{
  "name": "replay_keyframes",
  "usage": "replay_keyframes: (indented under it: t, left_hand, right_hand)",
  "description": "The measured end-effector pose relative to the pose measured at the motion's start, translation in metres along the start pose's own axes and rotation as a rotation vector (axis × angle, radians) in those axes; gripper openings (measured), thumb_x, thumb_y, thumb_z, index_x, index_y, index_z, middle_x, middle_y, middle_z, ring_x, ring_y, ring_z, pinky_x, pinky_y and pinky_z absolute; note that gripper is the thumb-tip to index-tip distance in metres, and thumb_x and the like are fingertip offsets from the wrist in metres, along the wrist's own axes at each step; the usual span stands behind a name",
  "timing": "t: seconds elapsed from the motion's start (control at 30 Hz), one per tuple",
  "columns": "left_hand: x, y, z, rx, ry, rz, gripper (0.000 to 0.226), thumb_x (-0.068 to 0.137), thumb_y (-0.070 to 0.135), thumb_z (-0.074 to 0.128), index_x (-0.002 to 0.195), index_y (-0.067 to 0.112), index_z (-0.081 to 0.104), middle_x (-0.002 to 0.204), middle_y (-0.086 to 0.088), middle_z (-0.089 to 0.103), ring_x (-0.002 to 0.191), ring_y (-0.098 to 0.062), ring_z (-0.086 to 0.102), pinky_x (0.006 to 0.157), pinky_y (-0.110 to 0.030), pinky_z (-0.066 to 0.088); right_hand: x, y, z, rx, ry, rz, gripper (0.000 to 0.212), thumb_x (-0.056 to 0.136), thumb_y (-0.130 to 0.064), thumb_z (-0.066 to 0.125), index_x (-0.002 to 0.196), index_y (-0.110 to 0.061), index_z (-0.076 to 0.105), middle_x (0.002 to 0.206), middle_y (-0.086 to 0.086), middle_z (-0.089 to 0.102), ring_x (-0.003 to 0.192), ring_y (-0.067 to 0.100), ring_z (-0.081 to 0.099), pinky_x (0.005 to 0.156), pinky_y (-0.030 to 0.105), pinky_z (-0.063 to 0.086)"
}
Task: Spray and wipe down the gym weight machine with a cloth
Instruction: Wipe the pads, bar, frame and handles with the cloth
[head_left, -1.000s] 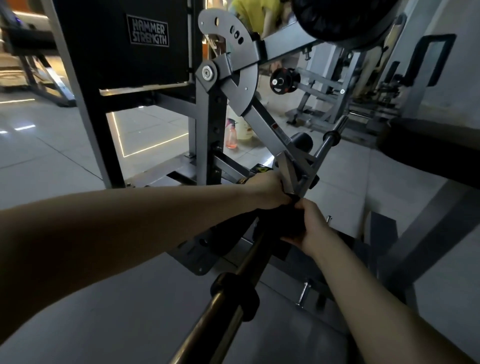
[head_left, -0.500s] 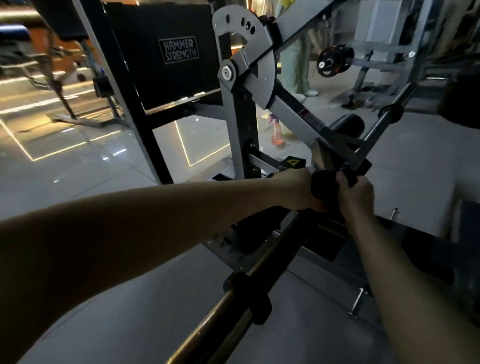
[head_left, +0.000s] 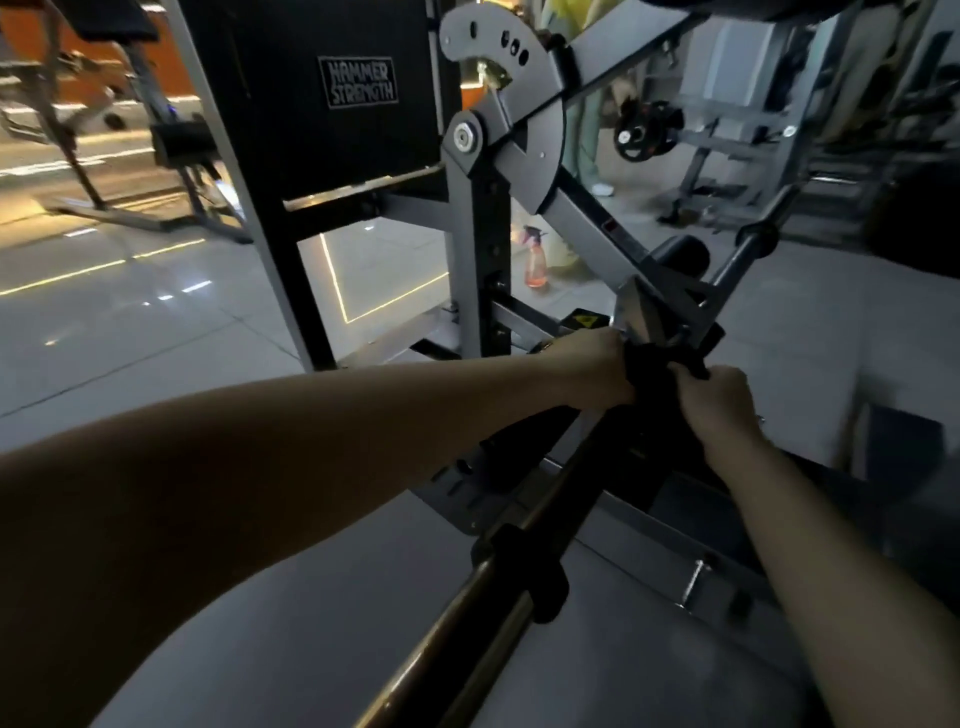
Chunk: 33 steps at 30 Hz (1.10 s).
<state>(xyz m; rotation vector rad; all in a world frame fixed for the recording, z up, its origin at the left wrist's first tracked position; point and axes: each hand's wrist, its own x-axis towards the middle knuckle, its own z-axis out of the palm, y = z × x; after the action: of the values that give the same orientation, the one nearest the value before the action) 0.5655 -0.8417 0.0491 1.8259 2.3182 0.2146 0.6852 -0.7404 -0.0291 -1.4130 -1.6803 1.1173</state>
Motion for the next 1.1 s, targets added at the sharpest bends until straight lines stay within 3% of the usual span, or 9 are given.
replay_keyframes:
  t: [0.1, 0.3, 0.47, 0.53, 0.63, 0.77, 0.83, 0.93, 1.1]
  left_hand:
    - [-0.002, -0.014, -0.004, -0.056, 0.002, 0.022, 0.031, 0.094, 0.019, 0.062, 0.066, 0.017, 0.047, 0.068, 0.0, 0.049, 0.062, -0.02, 0.053, 0.042, -0.02, 0.035]
    - [-0.012, -0.064, -0.023, -0.325, -0.2, 0.022, 0.017, 0.086, 0.016, 0.069, 0.07, 0.012, 0.063, 0.076, -0.006, 0.069, 0.067, -0.022, 0.063, 0.062, -0.025, 0.05]
    - [-0.027, -0.128, -0.046, -0.58, 0.012, 0.083, 0.024, 0.085, 0.021, 0.067, 0.082, -0.001, 0.075, 0.072, -0.016, 0.069, 0.059, -0.021, 0.06, 0.059, -0.027, 0.049]
    - [-0.025, -0.149, -0.052, -0.62, -0.01, 0.095, 0.021, 0.089, 0.018, 0.065, 0.084, 0.001, 0.075, 0.072, -0.013, 0.067, 0.064, -0.024, 0.059, 0.058, -0.026, 0.047]
    - [-0.024, -0.176, -0.06, -0.565, -0.092, 0.137, 0.018, 0.092, 0.015, 0.062, 0.08, 0.007, 0.073, 0.074, -0.01, 0.067, 0.066, -0.022, 0.059, 0.062, -0.03, 0.048]
    - [-0.028, -0.211, -0.053, -0.477, -0.31, 0.136, 0.016, 0.09, 0.007, 0.061, 0.075, 0.009, 0.067, 0.067, -0.004, 0.062, 0.065, -0.019, 0.057, 0.06, -0.029, 0.046]
    - [-0.032, -0.215, -0.045, -0.492, -0.335, 0.077, 0.011, 0.093, 0.014, 0.062, 0.086, 0.009, 0.07, 0.076, -0.006, 0.067, 0.068, -0.02, 0.062, 0.061, -0.029, 0.05]
    - [-0.031, -0.208, -0.026, -0.675, -0.276, -0.041, 0.035, 0.098, 0.04, 0.061, 0.097, 0.007, 0.072, 0.085, -0.011, 0.074, 0.069, -0.022, 0.071, 0.06, -0.029, 0.055]
    - [-0.025, -0.196, -0.004, -0.762, -0.17, -0.113, 0.037, 0.096, 0.051, 0.063, 0.096, 0.014, 0.07, 0.098, -0.014, 0.075, 0.088, -0.029, 0.075, 0.081, -0.045, 0.063]
  right_hand:
    - [-0.021, -0.017, 0.001, -0.151, -0.136, 0.025, 0.035, 0.098, -0.041, 0.055, 0.097, -0.006, 0.059, 0.097, 0.014, 0.064, 0.082, 0.029, 0.062, 0.06, 0.029, 0.044]
    - [-0.048, -0.054, 0.004, -0.519, -0.279, -0.092, 0.03, 0.092, -0.043, 0.061, 0.099, -0.015, 0.065, 0.097, 0.01, 0.067, 0.085, 0.024, 0.063, 0.064, 0.028, 0.045]
    - [-0.075, -0.111, 0.011, -0.348, -0.145, -0.13, 0.021, 0.091, -0.037, 0.072, 0.087, -0.017, 0.067, 0.088, 0.005, 0.068, 0.077, 0.018, 0.066, 0.061, 0.027, 0.048]
    - [-0.085, -0.126, 0.022, -0.352, -0.073, -0.164, 0.028, 0.091, -0.04, 0.071, 0.095, -0.013, 0.069, 0.091, 0.004, 0.07, 0.081, 0.018, 0.068, 0.066, 0.027, 0.053]
    - [-0.108, -0.126, 0.051, -0.475, -0.144, -0.138, 0.042, 0.093, -0.05, 0.065, 0.108, -0.011, 0.065, 0.101, 0.002, 0.068, 0.08, 0.014, 0.065, 0.053, 0.016, 0.044]
    - [-0.127, -0.11, 0.087, -0.564, -0.356, 0.106, 0.07, 0.088, -0.064, 0.063, 0.129, -0.007, 0.056, 0.114, 0.011, 0.067, 0.092, 0.029, 0.071, 0.069, 0.043, 0.064]
    - [-0.134, -0.103, 0.095, -0.644, -0.356, 0.145, 0.082, 0.087, -0.07, 0.057, 0.138, -0.006, 0.047, 0.117, 0.012, 0.064, 0.09, 0.031, 0.071, 0.069, 0.047, 0.064]
    - [-0.132, -0.099, 0.101, -0.694, -0.308, 0.164, 0.099, 0.087, -0.075, 0.052, 0.15, -0.003, 0.027, 0.13, 0.014, 0.058, 0.101, 0.031, 0.067, 0.078, 0.045, 0.063]
    - [-0.095, -0.109, 0.122, -0.704, -0.159, 0.101, 0.081, 0.101, -0.059, 0.041, 0.147, 0.004, 0.021, 0.143, 0.024, 0.047, 0.124, 0.037, 0.054, 0.085, 0.034, 0.043]
